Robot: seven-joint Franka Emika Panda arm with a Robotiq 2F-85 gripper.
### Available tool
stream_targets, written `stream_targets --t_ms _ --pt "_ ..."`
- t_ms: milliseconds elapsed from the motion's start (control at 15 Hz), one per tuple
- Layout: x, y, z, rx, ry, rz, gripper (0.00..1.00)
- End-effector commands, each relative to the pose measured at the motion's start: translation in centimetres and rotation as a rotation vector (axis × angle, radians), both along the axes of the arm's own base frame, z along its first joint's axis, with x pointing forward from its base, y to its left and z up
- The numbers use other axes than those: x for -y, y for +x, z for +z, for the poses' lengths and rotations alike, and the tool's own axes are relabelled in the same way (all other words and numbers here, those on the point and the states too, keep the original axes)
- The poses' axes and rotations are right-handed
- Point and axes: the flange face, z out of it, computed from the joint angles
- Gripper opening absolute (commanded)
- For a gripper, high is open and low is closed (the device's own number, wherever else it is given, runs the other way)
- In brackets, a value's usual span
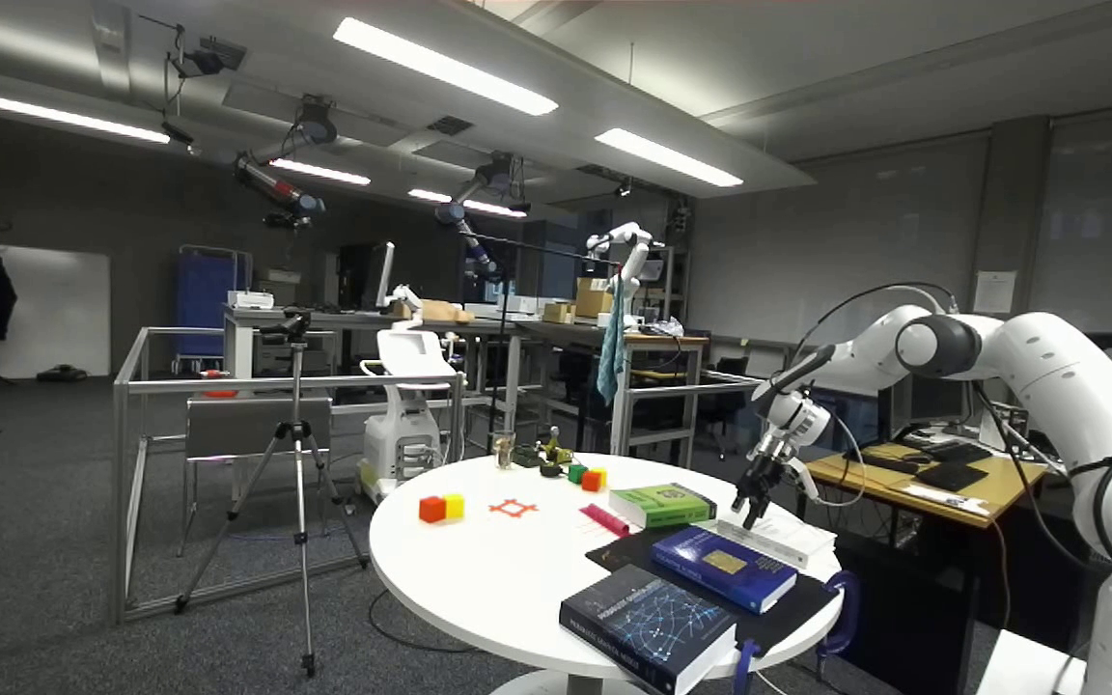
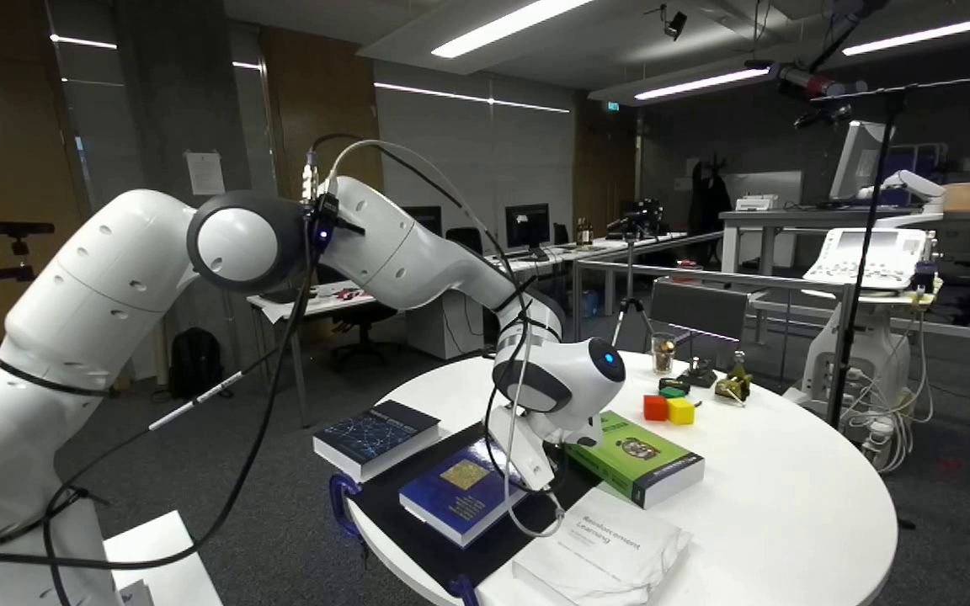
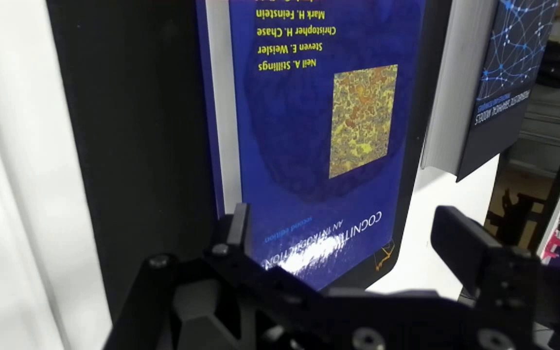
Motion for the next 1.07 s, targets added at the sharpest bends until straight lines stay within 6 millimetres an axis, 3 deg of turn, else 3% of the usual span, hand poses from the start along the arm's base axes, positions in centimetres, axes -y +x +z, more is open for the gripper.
stream_targets --t_ms 0,667,1000 --pt "0.4 0.4 -0.6 0.056 0.021 0.009 1.0" --pt "0.5 0.5 -3.9 0.162 -0.009 0.002 1.0" --pt "-0.4 0.6 -4.4 0.147 0.025 0.006 1.0"
